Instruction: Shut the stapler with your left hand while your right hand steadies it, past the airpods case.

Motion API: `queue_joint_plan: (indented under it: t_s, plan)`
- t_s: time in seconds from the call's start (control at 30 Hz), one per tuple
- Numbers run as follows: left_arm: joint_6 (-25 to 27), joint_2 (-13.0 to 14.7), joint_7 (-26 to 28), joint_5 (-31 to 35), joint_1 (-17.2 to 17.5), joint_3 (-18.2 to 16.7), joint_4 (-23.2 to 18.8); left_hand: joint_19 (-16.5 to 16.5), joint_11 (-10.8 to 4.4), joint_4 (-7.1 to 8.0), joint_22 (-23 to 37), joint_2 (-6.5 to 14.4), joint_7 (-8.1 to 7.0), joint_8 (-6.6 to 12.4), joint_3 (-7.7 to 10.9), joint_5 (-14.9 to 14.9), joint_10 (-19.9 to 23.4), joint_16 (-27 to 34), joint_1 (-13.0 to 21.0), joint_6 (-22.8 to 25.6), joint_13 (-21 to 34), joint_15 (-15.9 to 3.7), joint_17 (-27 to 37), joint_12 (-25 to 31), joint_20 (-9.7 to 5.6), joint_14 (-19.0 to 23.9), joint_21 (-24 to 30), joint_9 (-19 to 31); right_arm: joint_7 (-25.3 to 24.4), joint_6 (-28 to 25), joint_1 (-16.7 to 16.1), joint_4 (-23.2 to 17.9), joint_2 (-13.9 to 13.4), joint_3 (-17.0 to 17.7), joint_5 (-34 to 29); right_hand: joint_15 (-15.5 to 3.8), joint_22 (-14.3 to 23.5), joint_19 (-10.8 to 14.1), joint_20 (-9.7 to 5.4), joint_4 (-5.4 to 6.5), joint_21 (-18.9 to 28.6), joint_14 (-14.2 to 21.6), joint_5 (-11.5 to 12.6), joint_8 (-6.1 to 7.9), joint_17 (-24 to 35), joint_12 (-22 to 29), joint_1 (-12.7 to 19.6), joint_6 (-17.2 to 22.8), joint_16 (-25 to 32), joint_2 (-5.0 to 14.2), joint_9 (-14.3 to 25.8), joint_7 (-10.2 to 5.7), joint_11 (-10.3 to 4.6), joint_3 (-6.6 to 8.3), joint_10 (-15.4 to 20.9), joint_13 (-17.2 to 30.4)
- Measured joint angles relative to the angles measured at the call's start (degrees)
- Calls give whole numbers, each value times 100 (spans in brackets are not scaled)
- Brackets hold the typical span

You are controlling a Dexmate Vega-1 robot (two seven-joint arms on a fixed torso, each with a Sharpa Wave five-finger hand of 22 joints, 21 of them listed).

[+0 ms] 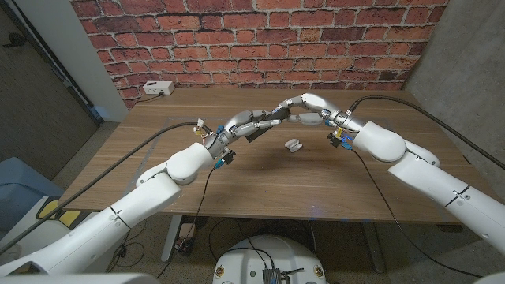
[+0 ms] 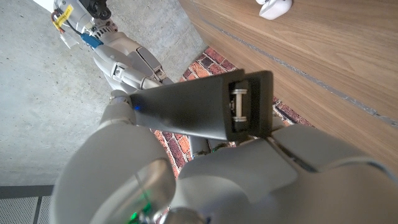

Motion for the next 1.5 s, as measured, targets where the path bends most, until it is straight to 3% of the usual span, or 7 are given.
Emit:
queue_joint_plan:
  t_s: [0.3,0.47,0.73,0.87,1.1,1.17,1.5]
  plan:
    - [-19,1,41,-43,64,-32,-3,61,-1,-12,0,39,9,21,14,-21,101,0,-39,50,3,-4,1,0,0,66,23,41,9,-60,2,-37,7,-18,-1,-22,0,10,9,1,0,-22,-8,-46,0,-77,-37,8,0,7,6,-30,0,0,0,-122]
    - [-19,6,49,-65,77,-39,-6,60,0,-12,0,39,6,21,14,-24,102,0,-39,52,30,-9,1,0,0,72,23,50,38,-64,14,-25,19,-30,49,10,0,20,166,-13,0,-53,95,-173,-60,-178,-98,-228,-27,-53,-3,-16,0,-35,1,-253]
    - [-19,0,48,-90,71,-40,9,86,38,-12,1,40,28,22,13,-45,140,0,-40,113,30,19,1,0,-26,102,23,75,130,-37,71,67,28,-59,136,-2,0,-19,389,-51,-44,-168,185,-434,-210,-249,-371,-837,-176,-207,-63,-71,-200,-262,-53,-241]
    - [-19,-9,31,-100,49,-39,34,91,38,-12,1,86,27,60,13,-46,141,0,7,113,56,19,1,0,-31,101,23,76,200,-26,108,106,15,-67,181,7,0,-81,452,-58,-44,-279,224,-514,-275,-344,-474,-1452,-250,-310,-125,36,-230,-347,-199,-178]
    - [-19,-24,17,-112,19,-26,76,91,18,-14,1,137,41,69,11,-65,183,0,61,141,56,-10,1,0,-31,131,23,138,269,-5,132,143,-16,-73,235,-1,0,-207,577,-51,-76,-538,305,-483,-356,-595,-655,-1987,-384,-310,-217,69,-106,-438,-875,-99]
    - [-19,-26,9,-115,18,-20,82,91,1,-16,1,174,10,90,10,-66,219,0,99,174,56,-10,1,0,-31,131,23,123,270,-2,133,152,-22,-72,254,7,0,-234,604,-46,-76,-674,306,-481,-379,-758,-738,-2202,-428,-303,-259,104,-227,-462,-1351,-120]
    - [-35,-27,-6,-146,15,-19,107,123,1,-23,1,194,10,91,2,-67,222,0,121,174,83,18,2,0,1,162,23,114,328,16,135,194,-79,-58,321,19,0,-421,872,-74,-119,-1254,255,-480,-504,-1482,-960,-3044,-555,-420,-430,198,99,-583,-2686,-181]
